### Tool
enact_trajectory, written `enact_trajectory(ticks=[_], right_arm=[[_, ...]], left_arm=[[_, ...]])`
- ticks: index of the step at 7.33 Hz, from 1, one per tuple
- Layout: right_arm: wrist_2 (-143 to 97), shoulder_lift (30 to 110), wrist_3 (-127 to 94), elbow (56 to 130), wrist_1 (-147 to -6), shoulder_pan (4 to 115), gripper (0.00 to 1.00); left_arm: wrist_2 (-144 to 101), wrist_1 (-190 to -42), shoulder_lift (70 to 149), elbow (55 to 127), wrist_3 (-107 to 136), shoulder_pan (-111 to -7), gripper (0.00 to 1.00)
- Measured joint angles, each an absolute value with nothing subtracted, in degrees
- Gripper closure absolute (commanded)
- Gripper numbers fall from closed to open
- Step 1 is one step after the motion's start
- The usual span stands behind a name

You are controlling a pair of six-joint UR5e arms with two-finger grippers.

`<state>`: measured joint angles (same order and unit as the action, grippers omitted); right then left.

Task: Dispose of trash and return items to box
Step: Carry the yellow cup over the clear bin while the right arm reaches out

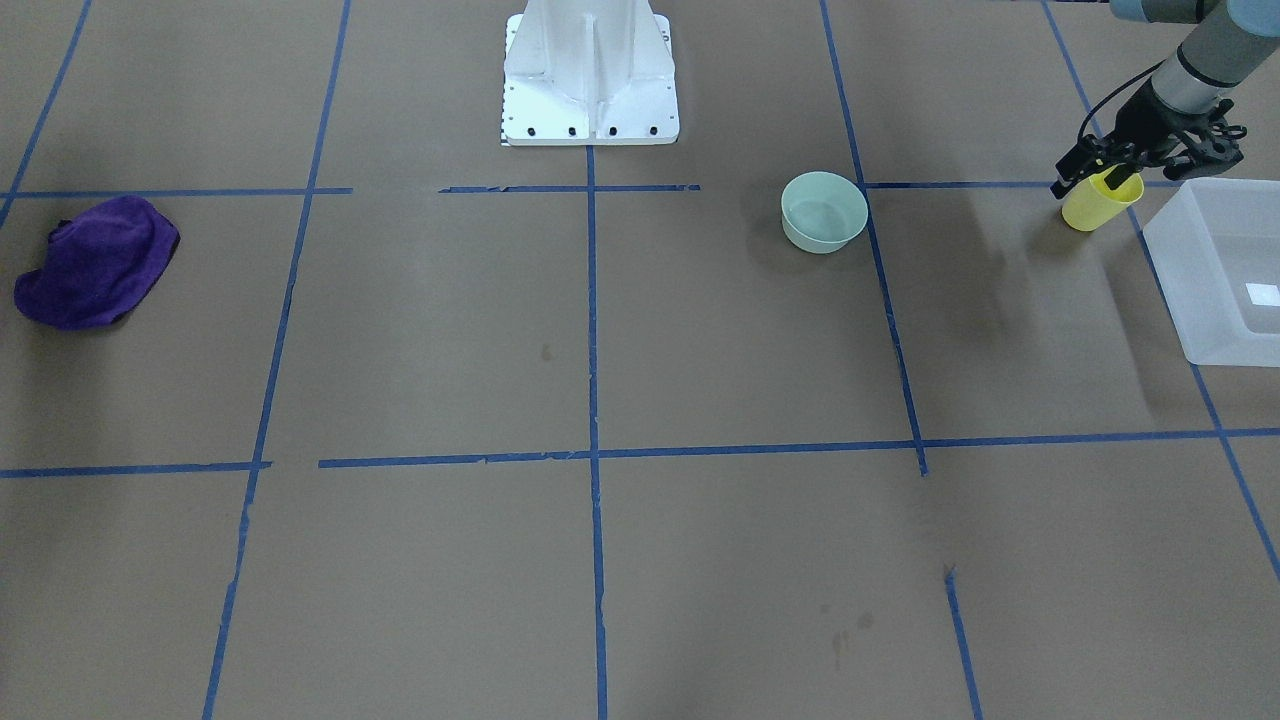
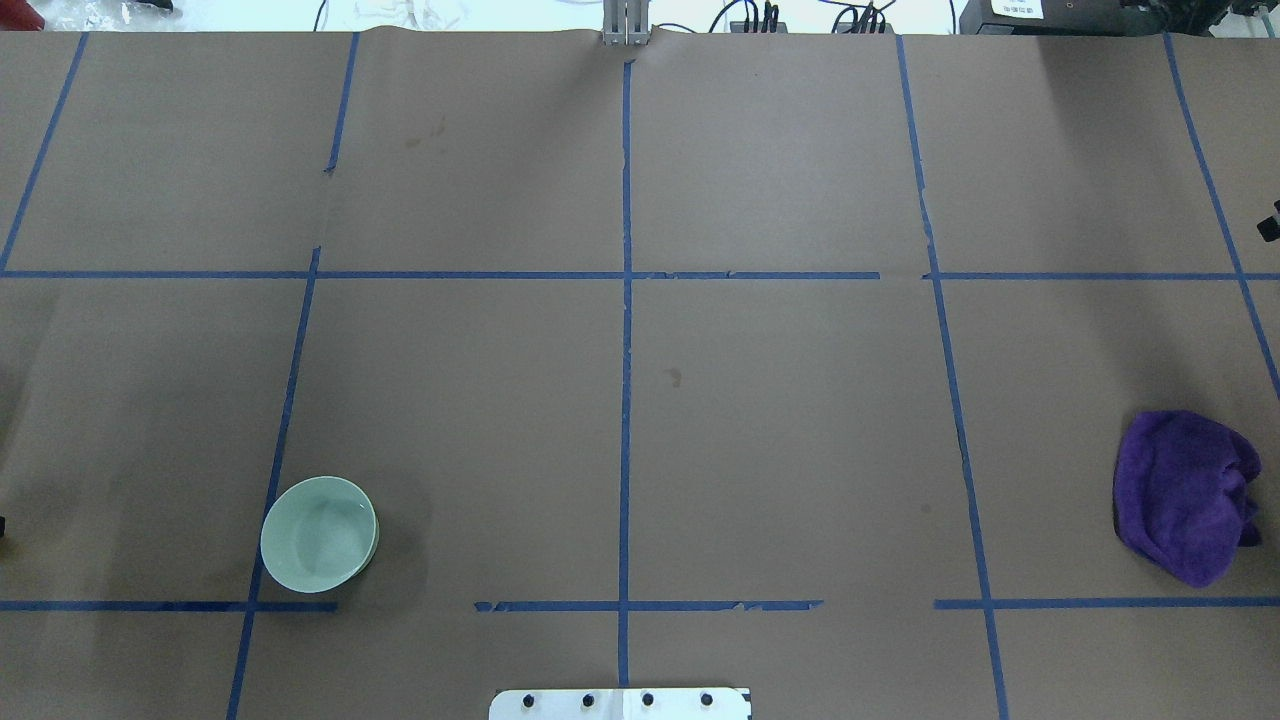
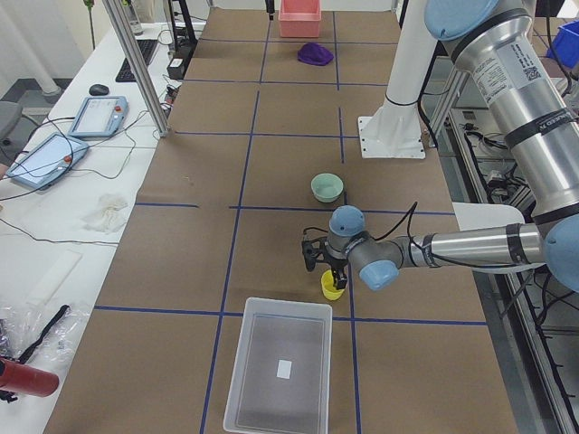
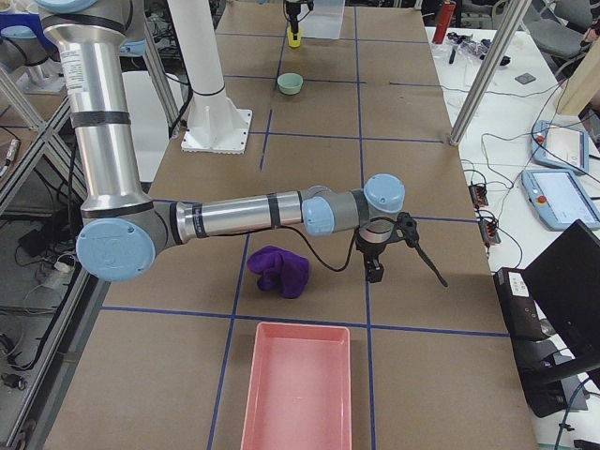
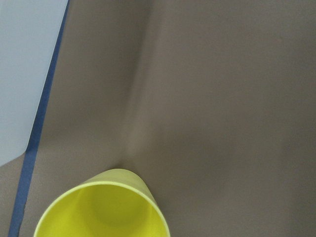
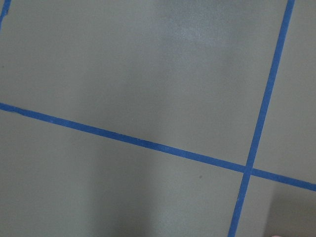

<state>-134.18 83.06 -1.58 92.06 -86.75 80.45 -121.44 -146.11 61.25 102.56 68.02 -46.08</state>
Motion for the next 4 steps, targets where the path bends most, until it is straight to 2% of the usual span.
enact_trajectory(ticks=[1,4], right_arm=[[-134.14,83.06,-1.58,92.04,-86.75,80.33,0.00],[-134.07,83.06,-1.58,91.97,-86.75,80.06,0.00]], left_arm=[[-121.21,-146.12,61.79,101.95,68.03,-45.91,0.07],[-120.57,-146.02,62.39,101.23,68.10,-45.15,0.36]])
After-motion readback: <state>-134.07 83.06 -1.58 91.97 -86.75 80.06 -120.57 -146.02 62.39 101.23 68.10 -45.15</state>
